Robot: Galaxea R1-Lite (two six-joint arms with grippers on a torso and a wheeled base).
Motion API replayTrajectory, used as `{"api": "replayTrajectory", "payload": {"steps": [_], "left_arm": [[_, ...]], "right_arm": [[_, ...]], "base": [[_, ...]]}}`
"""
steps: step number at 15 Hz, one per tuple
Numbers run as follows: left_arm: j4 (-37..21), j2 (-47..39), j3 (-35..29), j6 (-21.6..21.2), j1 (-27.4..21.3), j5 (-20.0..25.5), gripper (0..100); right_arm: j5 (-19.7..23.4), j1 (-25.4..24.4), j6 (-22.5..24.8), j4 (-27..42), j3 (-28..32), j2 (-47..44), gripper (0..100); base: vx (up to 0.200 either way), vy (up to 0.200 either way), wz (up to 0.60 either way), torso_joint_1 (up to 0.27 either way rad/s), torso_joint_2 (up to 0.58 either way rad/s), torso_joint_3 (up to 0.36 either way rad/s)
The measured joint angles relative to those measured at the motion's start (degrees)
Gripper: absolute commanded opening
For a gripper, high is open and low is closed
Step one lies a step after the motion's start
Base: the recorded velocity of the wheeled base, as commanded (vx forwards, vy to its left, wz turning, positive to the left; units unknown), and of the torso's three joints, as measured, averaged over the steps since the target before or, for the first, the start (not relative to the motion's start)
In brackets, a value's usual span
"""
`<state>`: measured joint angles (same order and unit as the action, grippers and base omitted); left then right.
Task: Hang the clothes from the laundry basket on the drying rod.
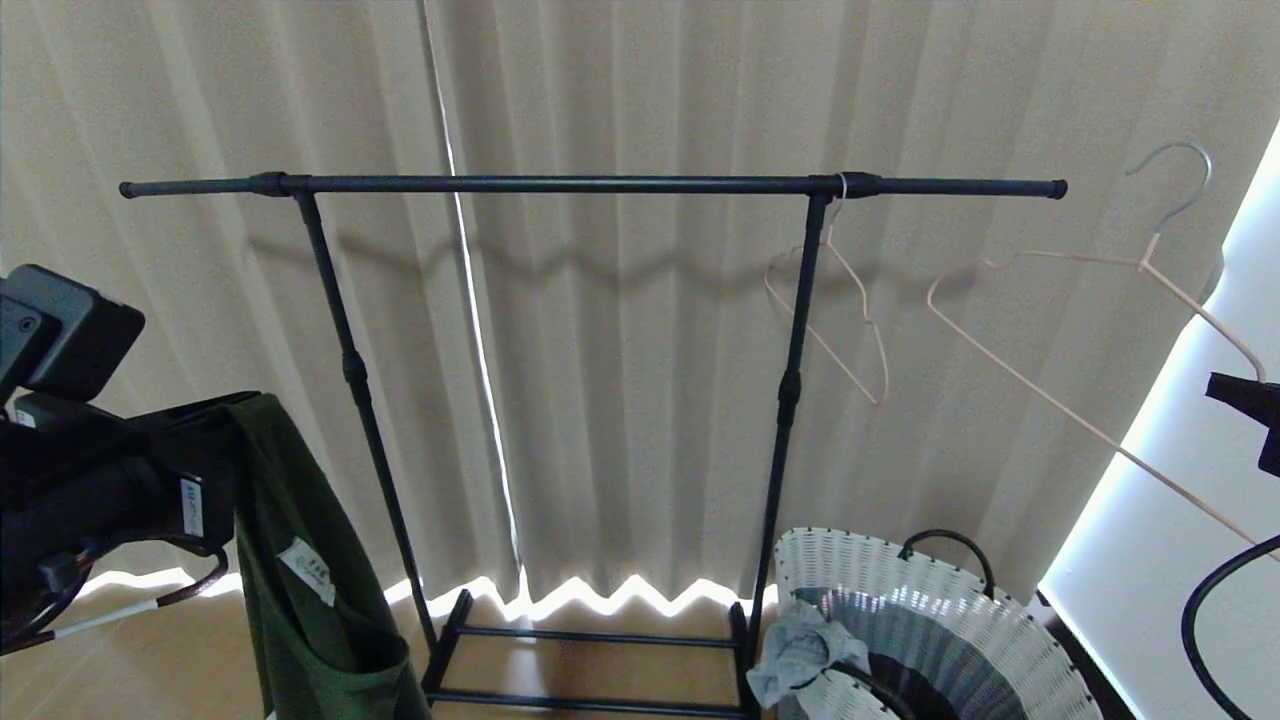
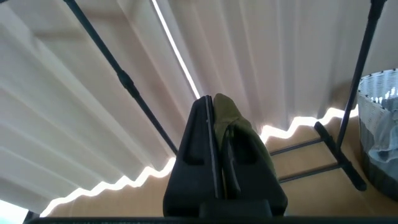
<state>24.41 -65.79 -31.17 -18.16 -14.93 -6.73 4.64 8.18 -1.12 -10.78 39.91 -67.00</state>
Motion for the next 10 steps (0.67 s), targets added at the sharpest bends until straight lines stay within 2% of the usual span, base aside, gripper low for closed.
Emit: {"api": "replayTrajectory", "payload": {"steps": [3,8,10], "left_arm": [[0.06,-0.11,0.13,-0.01,-0.09,0.00,0],[0.02,-0.39,0.02,-0.11,-0.09,0.00,0],[0.04,-0.41,0.02,-0.22,-0.09,-0.02,0]], "right_arm": [[4.90,0.00,-2.02,-0.04,-0.11,1.54,0],[7.64,-0.16,-3.00,-1.87,-0.87,3.36,0],[8.98,-0.17,-2.84,-4.79,-2.93,3.94,0]], "base": [[0.000,0.200,0.00,0.006,0.00,0.002],[0.000,0.200,0.00,0.003,0.00,0.002],[0.000,0.200,0.00,0.005,0.00,0.005]]}}
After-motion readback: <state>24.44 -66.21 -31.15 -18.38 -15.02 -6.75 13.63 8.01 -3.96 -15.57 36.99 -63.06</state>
